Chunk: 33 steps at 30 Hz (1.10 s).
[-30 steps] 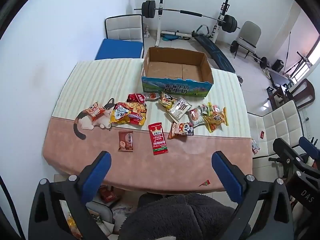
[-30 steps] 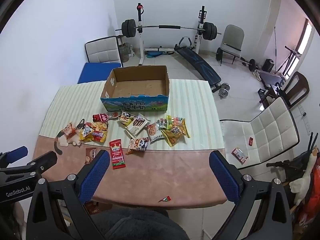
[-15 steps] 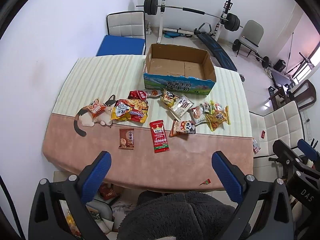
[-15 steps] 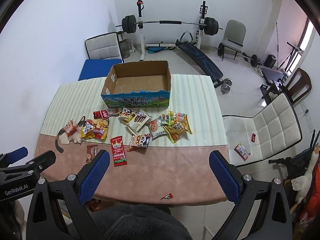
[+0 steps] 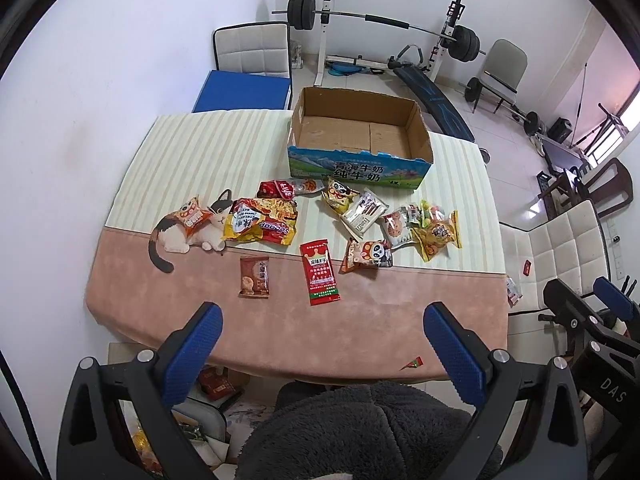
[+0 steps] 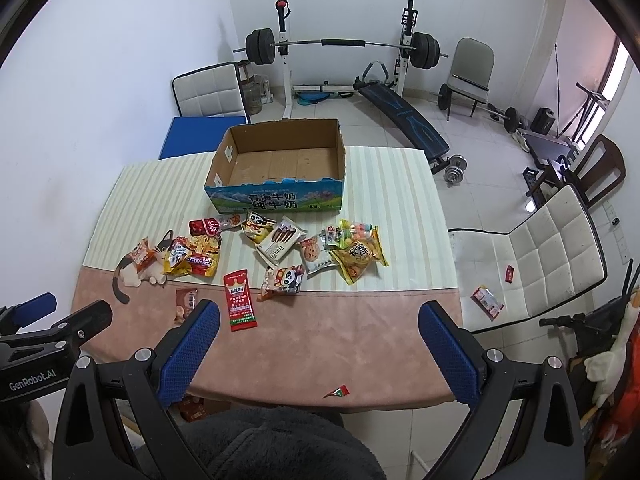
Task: Organize snacks
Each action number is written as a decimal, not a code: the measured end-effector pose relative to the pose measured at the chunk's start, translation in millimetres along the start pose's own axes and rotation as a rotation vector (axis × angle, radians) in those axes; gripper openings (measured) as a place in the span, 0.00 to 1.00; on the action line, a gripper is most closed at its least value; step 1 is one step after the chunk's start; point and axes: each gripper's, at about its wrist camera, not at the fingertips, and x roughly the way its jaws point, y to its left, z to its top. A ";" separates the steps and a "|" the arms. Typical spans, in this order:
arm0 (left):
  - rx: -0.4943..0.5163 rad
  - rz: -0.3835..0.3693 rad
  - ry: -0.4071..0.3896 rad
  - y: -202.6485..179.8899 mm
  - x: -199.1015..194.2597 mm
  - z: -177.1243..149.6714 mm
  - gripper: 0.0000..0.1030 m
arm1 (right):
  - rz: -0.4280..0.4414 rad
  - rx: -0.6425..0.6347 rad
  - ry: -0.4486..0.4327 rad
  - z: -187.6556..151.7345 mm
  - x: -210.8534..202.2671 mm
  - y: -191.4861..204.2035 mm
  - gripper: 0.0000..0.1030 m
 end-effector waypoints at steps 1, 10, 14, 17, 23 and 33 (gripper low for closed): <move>-0.001 -0.001 0.001 0.0 0.1 0.1 1.00 | 0.001 0.002 -0.001 -0.4 -0.6 -0.3 0.99; 0.002 0.001 0.001 -0.6 -0.5 0.7 1.00 | -0.001 0.000 -0.002 1.9 -0.9 1.3 0.98; 0.002 0.000 -0.004 -0.2 -0.8 1.4 1.00 | 0.000 0.001 -0.003 1.9 -1.0 1.5 0.98; 0.004 -0.002 -0.008 1.2 -3.0 1.9 1.00 | 0.001 0.001 -0.004 1.6 -1.1 1.3 0.98; 0.004 -0.004 -0.005 0.3 -4.1 1.7 1.00 | 0.001 0.000 -0.003 1.7 -1.2 1.2 0.98; 0.002 -0.007 -0.008 -0.6 -5.7 1.8 1.00 | 0.003 -0.004 -0.009 5.8 -5.1 3.7 0.98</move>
